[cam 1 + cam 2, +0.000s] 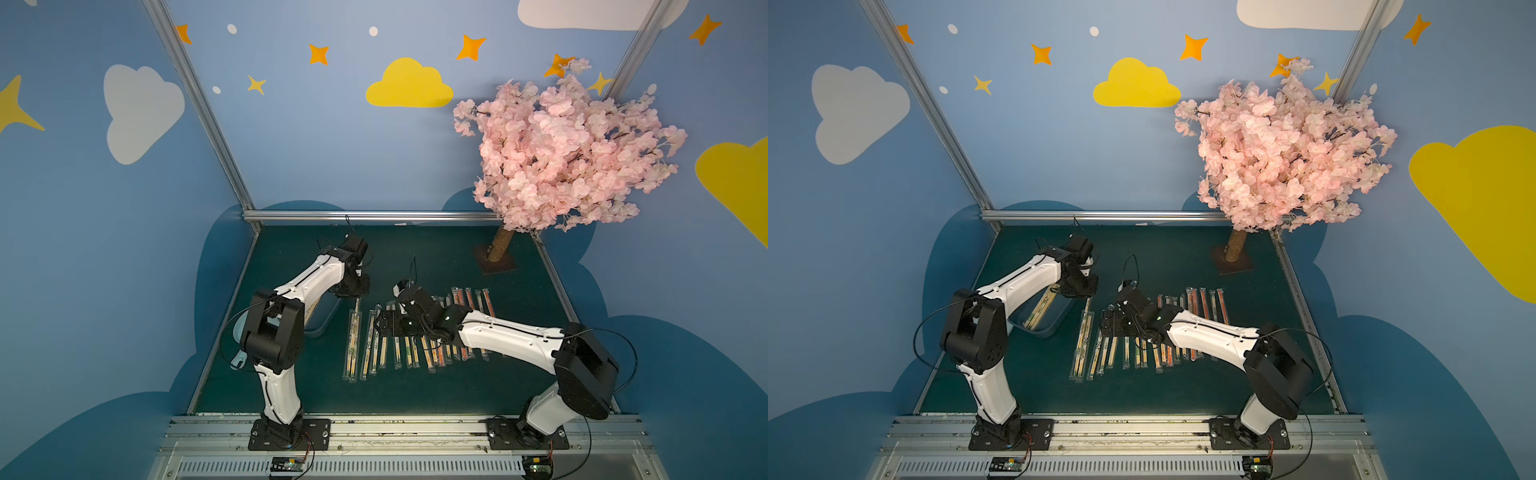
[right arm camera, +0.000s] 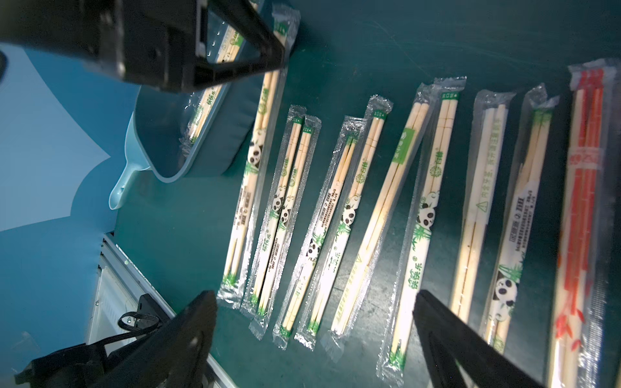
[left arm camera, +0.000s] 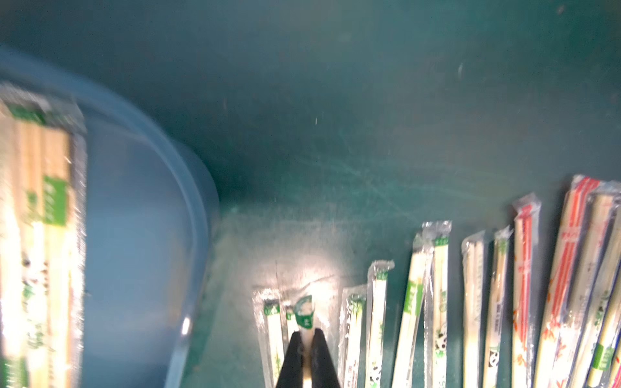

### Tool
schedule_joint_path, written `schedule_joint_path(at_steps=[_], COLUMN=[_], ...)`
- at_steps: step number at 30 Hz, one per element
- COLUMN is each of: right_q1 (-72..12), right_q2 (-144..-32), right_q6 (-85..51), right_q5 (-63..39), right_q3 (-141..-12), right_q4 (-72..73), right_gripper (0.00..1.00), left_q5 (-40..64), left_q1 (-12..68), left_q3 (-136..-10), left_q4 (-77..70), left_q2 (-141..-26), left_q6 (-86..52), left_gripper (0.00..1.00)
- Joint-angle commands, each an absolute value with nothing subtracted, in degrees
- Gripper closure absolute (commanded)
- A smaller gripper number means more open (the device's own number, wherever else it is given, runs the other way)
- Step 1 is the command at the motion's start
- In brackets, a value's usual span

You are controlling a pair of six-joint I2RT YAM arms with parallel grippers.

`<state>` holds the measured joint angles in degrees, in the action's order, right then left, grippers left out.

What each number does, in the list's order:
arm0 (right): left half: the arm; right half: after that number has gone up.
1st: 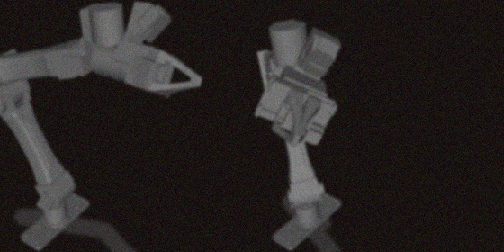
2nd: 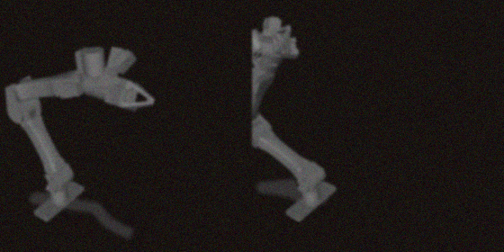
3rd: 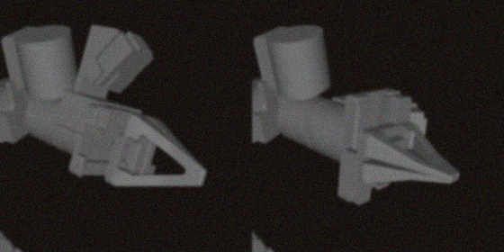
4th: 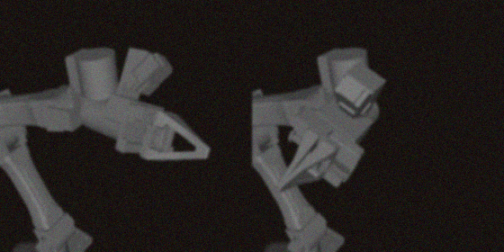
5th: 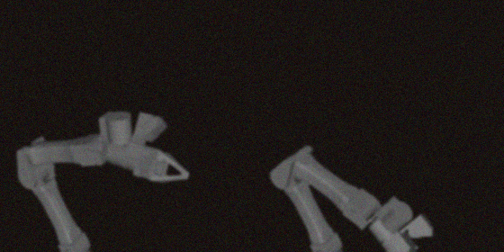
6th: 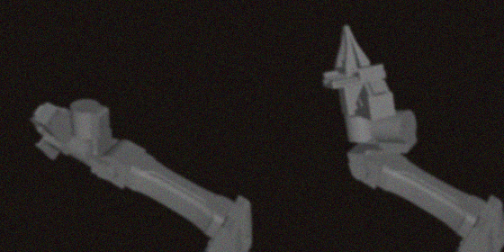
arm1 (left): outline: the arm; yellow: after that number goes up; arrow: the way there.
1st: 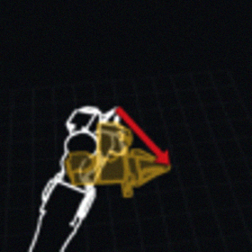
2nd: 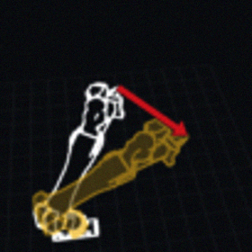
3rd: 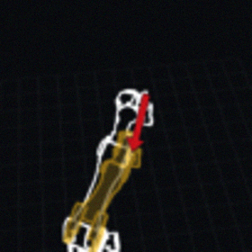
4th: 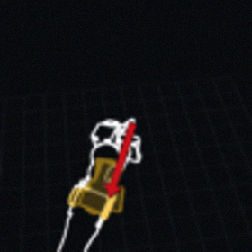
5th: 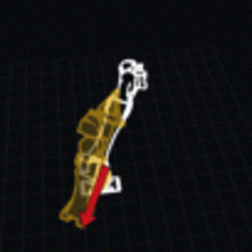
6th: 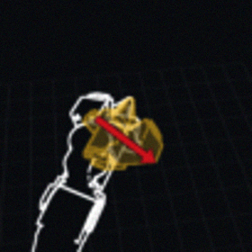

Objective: Take the paired disposable chopsticks out of the storage box
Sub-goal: Place the paired disposable chopsticks at the center of the board, then pick up the paired disposable chopsticks from the storage box.

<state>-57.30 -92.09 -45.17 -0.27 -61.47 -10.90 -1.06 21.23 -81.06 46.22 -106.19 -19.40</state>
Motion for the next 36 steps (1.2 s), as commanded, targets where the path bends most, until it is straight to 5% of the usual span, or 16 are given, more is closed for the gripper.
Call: schedule_joint_path(at_steps=[1,11,19,27,36], right_q1=[-57.0,-57.0,-57.1,-57.1,-57.2], right_q2=[-91.8,-92.0,-92.0,-91.9,-91.4], right_q6=[-45.1,-45.1,-45.3,-45.2,-45.3], right_q5=[-0.5,-0.6,-0.5,-0.5,-0.7], right_q3=[-61.8,-62.1,-62.0,-62.0,-61.4], right_q4=[-10.4,-10.7,-10.8,-10.7,-10.2], right_gripper=[0.05,0.05,0.05,0.05,0.05], left_q5=[1.3,2.5,2.8,-0.3,-6.4], left_q1=[22.0,24.3,24.3,22.7,10.8], left_q3=[-76.6,-70.7,-71.6,-76.9,-85.5], left_q4=[44.2,40.3,41.0,46.1,50.7], left_q2=[-105.4,-105.8,-105.7,-100.2,-103.6], left_q6=[-22.7,-25.1,-25.0,-23.6,-17.5], left_gripper=[0.97,0.94,0.63,0.59,0.58])
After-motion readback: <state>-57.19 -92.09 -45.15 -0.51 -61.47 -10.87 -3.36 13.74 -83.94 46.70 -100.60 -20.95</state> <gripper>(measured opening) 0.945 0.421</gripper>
